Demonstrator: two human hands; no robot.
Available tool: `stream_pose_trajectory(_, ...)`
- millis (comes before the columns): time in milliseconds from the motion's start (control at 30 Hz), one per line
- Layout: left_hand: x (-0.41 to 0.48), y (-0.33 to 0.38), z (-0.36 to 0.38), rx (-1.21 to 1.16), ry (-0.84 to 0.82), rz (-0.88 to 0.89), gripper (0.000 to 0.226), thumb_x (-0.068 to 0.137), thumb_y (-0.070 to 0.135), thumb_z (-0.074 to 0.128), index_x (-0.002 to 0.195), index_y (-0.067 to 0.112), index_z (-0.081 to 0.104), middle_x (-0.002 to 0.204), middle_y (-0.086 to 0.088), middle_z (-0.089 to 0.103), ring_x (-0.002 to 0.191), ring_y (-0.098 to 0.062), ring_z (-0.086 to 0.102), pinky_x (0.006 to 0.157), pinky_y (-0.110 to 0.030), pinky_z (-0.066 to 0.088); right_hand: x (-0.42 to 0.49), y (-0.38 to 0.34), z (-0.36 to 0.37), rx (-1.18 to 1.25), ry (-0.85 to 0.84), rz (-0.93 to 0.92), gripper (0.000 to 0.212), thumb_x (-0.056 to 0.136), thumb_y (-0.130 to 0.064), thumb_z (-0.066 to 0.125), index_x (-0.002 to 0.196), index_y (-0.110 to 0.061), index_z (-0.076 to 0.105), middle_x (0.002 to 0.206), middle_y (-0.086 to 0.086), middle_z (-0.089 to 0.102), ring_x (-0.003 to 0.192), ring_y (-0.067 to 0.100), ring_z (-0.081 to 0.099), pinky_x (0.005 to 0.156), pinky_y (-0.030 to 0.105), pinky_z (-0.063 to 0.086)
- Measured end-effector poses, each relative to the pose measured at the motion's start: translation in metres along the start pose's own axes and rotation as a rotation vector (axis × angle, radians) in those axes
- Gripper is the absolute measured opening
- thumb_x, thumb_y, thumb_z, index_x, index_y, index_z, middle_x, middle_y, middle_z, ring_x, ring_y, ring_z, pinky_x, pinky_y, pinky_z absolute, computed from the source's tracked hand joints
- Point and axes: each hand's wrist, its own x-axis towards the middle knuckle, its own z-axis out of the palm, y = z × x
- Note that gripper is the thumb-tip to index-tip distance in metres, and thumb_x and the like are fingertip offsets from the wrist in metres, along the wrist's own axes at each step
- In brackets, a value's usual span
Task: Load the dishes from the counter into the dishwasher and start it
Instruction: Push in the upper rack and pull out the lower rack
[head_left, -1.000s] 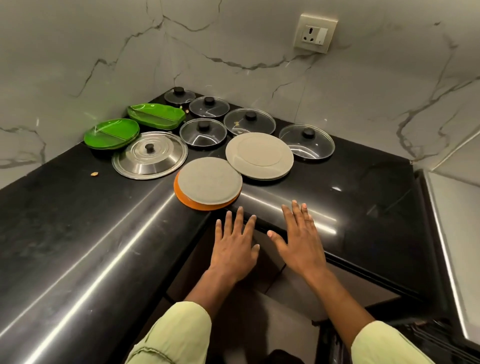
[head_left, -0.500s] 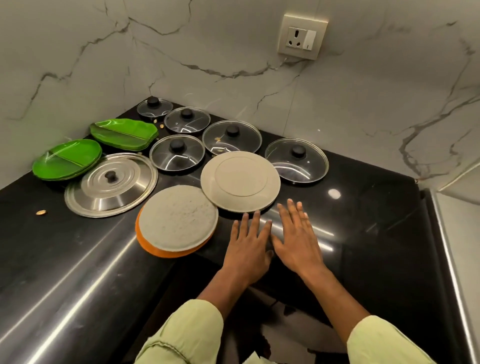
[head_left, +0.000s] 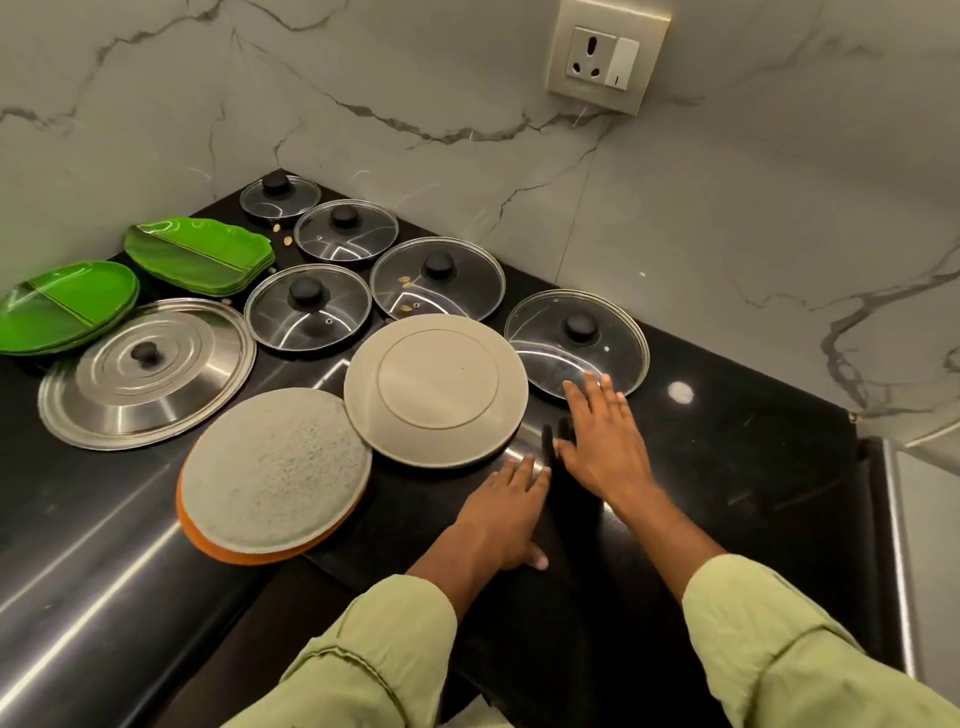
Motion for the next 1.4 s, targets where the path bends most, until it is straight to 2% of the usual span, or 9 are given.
stream_pose_trajectory(133,0.02,0.002,-0.011,0.078,-0.143,-0.014,0.124,0.078,0.041,0.081,0.158,0.01,-0.008,0.164,-0.015,-0.017,0.151,-0.036,-0.013,0.123,-0.049,0.002,0.035,0.011,0.0,-0.099,-0.068,-0.054,0.089,0.091,-0.041,0.064,0.156,-0.021,0.007,0.164,0.009,0.001,0.151,0.028,-0.004,0.123,0.042,0.003)
stream_pose_trajectory(267,0.033,0.012,-0.016,0.153,-0.204,-0.066,0.133,0.074,0.04,0.085,0.156,0.008,-0.015,0.162,-0.014,-0.023,0.15,-0.038,-0.014,0.122,-0.054,0.006,0.068,0.016,-0.007,-0.137,-0.102,-0.088,0.09,0.084,-0.042,0.072,0.153,-0.021,0.018,0.164,0.009,0.007,0.15,0.031,0.007,0.121,0.048,0.017)
stream_pose_trajectory(567,0.038,0.015,-0.016,0.181,-0.256,-0.099,0.135,0.075,0.04,0.084,0.154,0.009,-0.02,0.159,-0.013,-0.031,0.148,-0.038,-0.018,0.122,-0.054,0.007,0.098,0.024,-0.02,-0.252,-0.14,-0.202,0.08,0.078,-0.043,0.076,0.142,-0.02,0.033,0.15,0.013,0.031,0.13,0.038,0.041,0.1,0.052,0.043)
stream_pose_trajectory(633,0.038,0.016,-0.016,0.186,-0.259,-0.106,0.135,0.075,0.039,0.084,0.154,0.008,-0.021,0.159,-0.014,-0.031,0.148,-0.038,-0.018,0.122,-0.054,0.006,0.098,0.022,-0.019,-0.299,-0.13,-0.259,0.078,0.079,-0.039,0.074,0.142,-0.02,0.031,0.152,0.013,0.028,0.132,0.039,0.039,0.101,0.053,0.042)
stream_pose_trajectory(767,0.039,0.017,-0.017,0.197,-0.267,-0.123,0.136,0.074,0.04,0.085,0.154,0.008,-0.021,0.16,-0.014,-0.03,0.148,-0.039,-0.018,0.122,-0.053,0.006,0.093,0.016,-0.012,-0.381,-0.151,-0.348,0.075,0.084,-0.027,0.068,0.145,-0.022,0.023,0.16,0.012,0.011,0.146,0.041,0.017,0.106,0.056,0.036)
stream_pose_trajectory(1067,0.037,0.017,-0.02,0.192,-0.268,-0.107,0.134,0.075,0.04,0.084,0.155,0.009,-0.019,0.161,-0.014,-0.027,0.149,-0.039,-0.017,0.122,-0.055,0.006,0.072,0.028,-0.01,-0.393,-0.227,-0.329,0.07,0.091,-0.015,0.061,0.145,-0.033,0.021,0.161,0.008,-0.018,0.144,0.052,0.01,0.099,0.064,0.043)
stream_pose_trajectory(1133,0.037,0.016,-0.021,0.193,-0.269,-0.103,0.133,0.075,0.04,0.084,0.155,0.009,-0.018,0.161,-0.014,-0.027,0.149,-0.039,-0.017,0.122,-0.055,0.006,0.067,0.029,-0.014,-0.406,-0.216,-0.364,0.066,0.093,-0.016,0.059,0.145,-0.036,0.022,0.16,0.007,-0.024,0.143,0.054,0.012,0.094,0.061,0.048)
stream_pose_trajectory(1300,0.037,0.016,-0.02,0.206,-0.275,-0.096,0.133,0.076,0.042,0.083,0.155,0.008,-0.019,0.16,-0.015,-0.028,0.148,-0.041,-0.017,0.122,-0.056,0.007,0.059,0.03,-0.029,-0.517,-0.166,-0.473,0.048,0.096,-0.016,0.057,0.137,-0.03,0.037,0.159,0.007,-0.027,0.14,0.057,0.017,0.083,0.056,0.055)
stream_pose_trajectory(1400,0.037,0.017,-0.02,0.201,-0.266,-0.093,0.133,0.076,0.042,0.083,0.155,0.009,-0.018,0.161,-0.014,-0.027,0.148,-0.041,-0.016,0.121,-0.055,0.007,0.06,0.029,-0.041,-0.584,-0.132,-0.404,0.033,0.098,-0.019,0.051,0.131,-0.017,0.047,0.162,0.016,-0.013,0.138,0.056,0.024,0.083,0.054,0.054)
